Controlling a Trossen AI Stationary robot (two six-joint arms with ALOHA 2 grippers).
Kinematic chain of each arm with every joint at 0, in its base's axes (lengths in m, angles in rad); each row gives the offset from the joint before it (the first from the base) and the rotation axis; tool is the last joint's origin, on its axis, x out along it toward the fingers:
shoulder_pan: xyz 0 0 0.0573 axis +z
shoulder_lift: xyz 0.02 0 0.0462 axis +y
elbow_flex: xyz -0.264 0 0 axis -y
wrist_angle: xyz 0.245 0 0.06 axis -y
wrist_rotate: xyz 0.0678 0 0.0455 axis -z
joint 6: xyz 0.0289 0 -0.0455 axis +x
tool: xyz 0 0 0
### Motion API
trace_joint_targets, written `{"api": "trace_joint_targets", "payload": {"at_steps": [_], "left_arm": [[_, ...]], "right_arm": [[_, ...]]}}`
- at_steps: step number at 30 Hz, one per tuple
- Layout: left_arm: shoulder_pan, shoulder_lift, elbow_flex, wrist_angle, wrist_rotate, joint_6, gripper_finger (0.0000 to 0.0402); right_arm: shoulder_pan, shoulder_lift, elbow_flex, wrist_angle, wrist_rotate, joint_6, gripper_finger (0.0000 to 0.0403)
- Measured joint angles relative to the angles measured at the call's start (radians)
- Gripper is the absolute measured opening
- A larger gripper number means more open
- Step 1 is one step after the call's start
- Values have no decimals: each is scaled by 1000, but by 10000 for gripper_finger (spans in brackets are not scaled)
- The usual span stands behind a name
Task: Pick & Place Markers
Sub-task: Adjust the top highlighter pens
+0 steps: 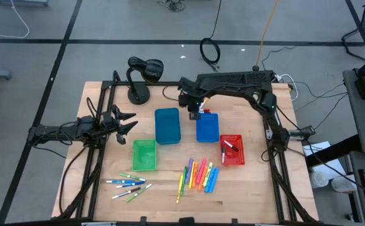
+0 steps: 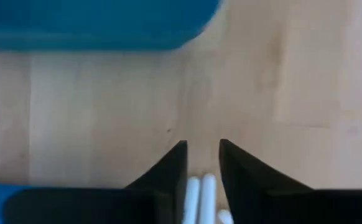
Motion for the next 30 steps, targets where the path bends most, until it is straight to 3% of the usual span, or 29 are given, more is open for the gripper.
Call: {"api": "trace_joint_targets", "payload": {"at_steps": [5, 12, 18, 20, 25, 30], "left_arm": [[0, 0, 0, 0, 0, 0, 184], [0, 0, 0, 0, 0, 0, 184], [0, 0, 0, 0, 0, 0, 184], [0, 0, 0, 0, 0, 0, 184], [0, 0, 0, 0, 0, 0, 184], [0, 0, 0, 0, 0, 0, 184]], "right_arm": [[13, 32, 0, -23, 2, -45, 7], [11, 30, -14, -8, 8, -73, 2], [-8, 30, -18, 72, 160, -162, 0], [-23, 30, -18, 73, 132, -130, 0], [-55, 30, -38, 11, -75, -134, 0], [-56, 30, -75, 16, -79, -300, 0]]}}
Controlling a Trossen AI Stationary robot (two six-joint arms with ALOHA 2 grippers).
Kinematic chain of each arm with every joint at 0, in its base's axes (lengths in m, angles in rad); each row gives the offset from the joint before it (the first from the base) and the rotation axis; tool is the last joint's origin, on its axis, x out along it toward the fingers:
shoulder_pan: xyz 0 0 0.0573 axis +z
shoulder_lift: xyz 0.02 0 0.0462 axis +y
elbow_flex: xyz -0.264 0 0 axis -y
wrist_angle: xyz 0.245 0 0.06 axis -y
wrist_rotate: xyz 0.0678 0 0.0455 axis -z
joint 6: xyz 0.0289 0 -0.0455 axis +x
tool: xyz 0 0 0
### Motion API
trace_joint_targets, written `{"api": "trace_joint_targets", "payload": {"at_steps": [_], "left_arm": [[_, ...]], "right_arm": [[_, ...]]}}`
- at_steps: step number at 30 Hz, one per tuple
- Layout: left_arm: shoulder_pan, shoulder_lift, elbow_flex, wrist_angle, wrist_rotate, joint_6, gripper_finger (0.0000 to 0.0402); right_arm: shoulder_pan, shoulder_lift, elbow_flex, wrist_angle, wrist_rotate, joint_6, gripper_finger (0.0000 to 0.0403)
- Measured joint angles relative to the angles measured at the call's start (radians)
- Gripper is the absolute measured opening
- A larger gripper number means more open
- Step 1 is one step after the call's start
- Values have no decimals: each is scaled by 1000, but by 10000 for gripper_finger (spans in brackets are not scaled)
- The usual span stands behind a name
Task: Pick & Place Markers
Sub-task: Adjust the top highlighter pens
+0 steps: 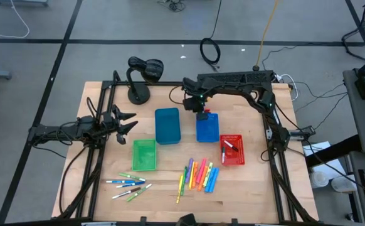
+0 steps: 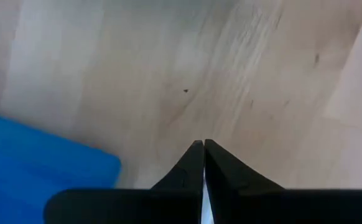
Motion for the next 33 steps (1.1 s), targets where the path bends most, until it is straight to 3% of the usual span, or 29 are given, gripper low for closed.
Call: {"api": "trace_joint_targets", "payload": {"at_steps": [5, 9, 16, 22, 33], "left_arm": [[0, 0, 0, 0, 0, 0, 184], [0, 0, 0, 0, 0, 0, 184], [0, 0, 0, 0, 0, 0, 184], [0, 0, 0, 0, 0, 0, 184], [0, 0, 0, 0, 0, 0, 184]], "right_arm": [[20, 0, -6, 16, 79, -203, 0], [45, 0, -6, 38, 84, -313, 0], [74, -1, -32, 188, 151, -427, 0], [83, -1, -33, 98, 160, -705, 0], [88, -17, -32, 107, 169, -731, 0]]}}
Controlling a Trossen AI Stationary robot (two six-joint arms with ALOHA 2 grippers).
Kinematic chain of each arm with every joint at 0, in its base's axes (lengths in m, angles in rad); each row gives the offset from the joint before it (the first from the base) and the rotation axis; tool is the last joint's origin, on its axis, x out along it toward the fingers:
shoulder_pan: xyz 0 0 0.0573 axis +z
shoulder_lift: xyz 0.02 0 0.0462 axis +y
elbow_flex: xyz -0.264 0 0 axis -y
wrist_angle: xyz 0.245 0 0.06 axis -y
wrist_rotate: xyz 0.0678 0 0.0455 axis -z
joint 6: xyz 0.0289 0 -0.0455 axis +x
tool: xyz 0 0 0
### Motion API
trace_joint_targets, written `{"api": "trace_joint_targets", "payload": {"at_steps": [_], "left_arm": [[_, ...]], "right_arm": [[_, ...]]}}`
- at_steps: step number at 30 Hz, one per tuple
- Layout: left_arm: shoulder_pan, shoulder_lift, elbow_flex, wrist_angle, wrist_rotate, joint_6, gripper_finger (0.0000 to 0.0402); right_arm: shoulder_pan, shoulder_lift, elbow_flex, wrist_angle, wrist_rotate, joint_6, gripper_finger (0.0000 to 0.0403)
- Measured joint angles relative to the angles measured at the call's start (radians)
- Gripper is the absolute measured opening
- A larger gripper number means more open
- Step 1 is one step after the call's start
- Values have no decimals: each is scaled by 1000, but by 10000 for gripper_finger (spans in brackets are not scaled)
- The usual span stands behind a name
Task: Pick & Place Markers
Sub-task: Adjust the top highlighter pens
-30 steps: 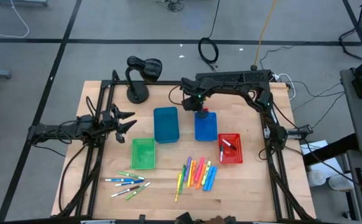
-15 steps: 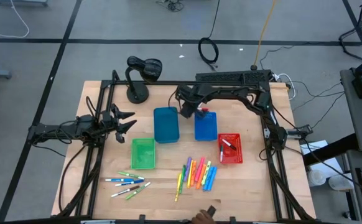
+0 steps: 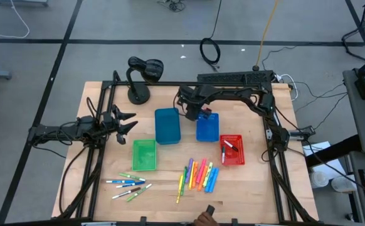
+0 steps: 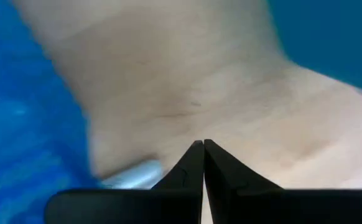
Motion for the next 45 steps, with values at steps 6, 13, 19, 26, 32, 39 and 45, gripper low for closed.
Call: {"api": "trace_joint_targets", "payload": {"at_steps": [6, 13, 19, 26, 32, 39, 45], "left_arm": [[0, 0, 0, 0, 0, 0, 184], [0, 0, 0, -1, 0, 0, 184], [0, 0, 0, -1, 0, 0, 184], [0, 0, 0, -1, 0, 0, 184], [0, 0, 0, -1, 0, 0, 184], [0, 0, 0, -1, 0, 0, 184], [0, 0, 0, -1, 0, 0, 184]], "right_arm": [[23, -12, -1, 31, 133, -93, 0], [1, -11, 0, 135, 173, -182, 0], [-57, 10, -2, 202, 126, -213, 0], [-72, 8, -72, 207, -10, -176, 0], [-64, 3, -83, 170, -57, -140, 0], [-51, 3, -83, 120, 59, -113, 0], [-41, -1, -80, 27, 76, -42, 0]]}}
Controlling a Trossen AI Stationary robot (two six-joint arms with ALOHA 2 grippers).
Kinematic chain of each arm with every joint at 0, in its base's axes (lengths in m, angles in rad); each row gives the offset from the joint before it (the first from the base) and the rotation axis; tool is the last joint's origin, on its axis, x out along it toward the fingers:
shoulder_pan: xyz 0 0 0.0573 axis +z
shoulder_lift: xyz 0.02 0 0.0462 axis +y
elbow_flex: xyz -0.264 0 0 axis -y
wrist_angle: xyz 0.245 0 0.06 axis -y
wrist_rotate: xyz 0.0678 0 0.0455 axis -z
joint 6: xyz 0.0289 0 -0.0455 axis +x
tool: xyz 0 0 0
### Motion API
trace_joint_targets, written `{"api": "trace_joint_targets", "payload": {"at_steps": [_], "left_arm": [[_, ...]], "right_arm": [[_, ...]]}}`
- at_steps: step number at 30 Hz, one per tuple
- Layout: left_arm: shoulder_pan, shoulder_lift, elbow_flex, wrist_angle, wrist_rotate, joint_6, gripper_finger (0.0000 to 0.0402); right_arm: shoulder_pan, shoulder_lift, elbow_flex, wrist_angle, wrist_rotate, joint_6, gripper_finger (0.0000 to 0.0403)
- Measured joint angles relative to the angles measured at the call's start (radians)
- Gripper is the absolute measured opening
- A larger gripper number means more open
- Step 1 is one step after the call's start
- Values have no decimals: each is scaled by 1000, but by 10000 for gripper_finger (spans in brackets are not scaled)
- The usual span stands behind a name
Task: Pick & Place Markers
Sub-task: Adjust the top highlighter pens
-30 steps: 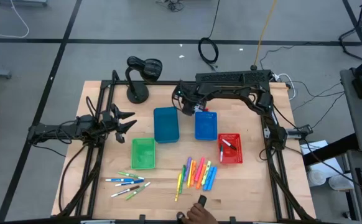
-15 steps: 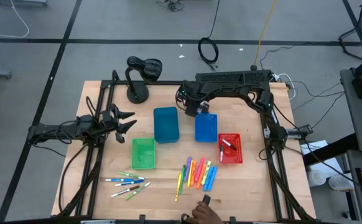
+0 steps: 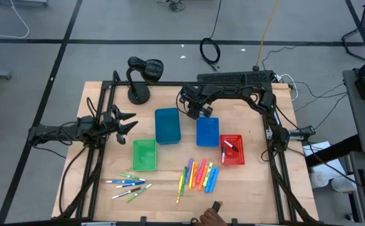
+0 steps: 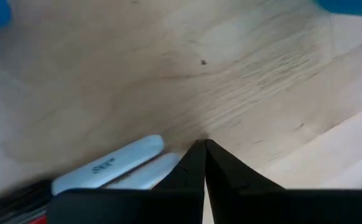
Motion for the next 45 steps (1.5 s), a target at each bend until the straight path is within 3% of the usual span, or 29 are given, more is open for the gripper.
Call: {"api": "trace_joint_targets", "payload": {"at_steps": [19, 24, 29, 31, 37, 41, 45], "left_arm": [[0, 0, 0, 0, 0, 0, 184], [0, 0, 0, 0, 0, 0, 184], [0, 0, 0, 0, 0, 0, 184], [0, 0, 0, 1, 0, 0, 184], [0, 0, 0, 1, 0, 0, 184], [0, 0, 0, -1, 0, 0, 184], [0, 0, 0, -2, -4, 0, 184]], "right_arm": [[-35, -42, -9, -139, 115, 186, 0], [-32, -102, -4, -83, 19, 198, 0], [-32, -130, -4, -84, -249, 198, 0], [-27, -129, -4, -77, -305, 203, 0], [3, -97, -31, -23, -308, 146, 0], [19, -103, -76, 108, -213, 92, 0], [20, -100, -83, 98, -188, 78, 0]]}}
